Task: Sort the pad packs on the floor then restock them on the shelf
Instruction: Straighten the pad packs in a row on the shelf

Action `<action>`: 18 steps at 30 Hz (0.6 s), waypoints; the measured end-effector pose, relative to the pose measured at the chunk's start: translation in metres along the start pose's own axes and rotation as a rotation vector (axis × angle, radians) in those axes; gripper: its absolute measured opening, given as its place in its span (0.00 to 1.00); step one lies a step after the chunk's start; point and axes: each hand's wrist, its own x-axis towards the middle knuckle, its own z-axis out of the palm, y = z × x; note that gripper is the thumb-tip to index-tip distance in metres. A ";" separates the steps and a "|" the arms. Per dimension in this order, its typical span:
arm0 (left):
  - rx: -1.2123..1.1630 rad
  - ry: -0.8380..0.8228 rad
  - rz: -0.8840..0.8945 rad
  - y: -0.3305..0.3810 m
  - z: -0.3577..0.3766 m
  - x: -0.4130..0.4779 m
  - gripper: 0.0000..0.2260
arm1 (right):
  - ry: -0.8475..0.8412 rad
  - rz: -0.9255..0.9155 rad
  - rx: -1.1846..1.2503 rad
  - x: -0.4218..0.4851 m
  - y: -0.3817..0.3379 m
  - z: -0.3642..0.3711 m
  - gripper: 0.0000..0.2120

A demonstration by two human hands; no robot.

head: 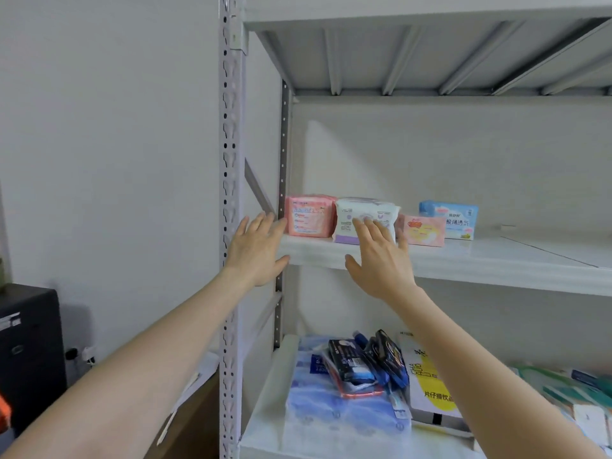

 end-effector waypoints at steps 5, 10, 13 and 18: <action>-0.147 0.030 -0.025 -0.020 0.021 0.047 0.37 | 0.116 -0.039 0.001 0.056 -0.002 -0.003 0.30; -0.260 0.048 -0.002 -0.035 0.045 0.085 0.41 | 0.089 -0.051 0.001 0.100 -0.006 0.013 0.31; -0.326 -0.027 0.037 -0.046 0.059 0.106 0.47 | 0.048 -0.070 -0.017 0.121 -0.005 0.026 0.32; -0.740 -0.252 -0.033 -0.055 0.078 0.136 0.59 | -0.042 -0.089 0.019 0.156 0.000 0.037 0.37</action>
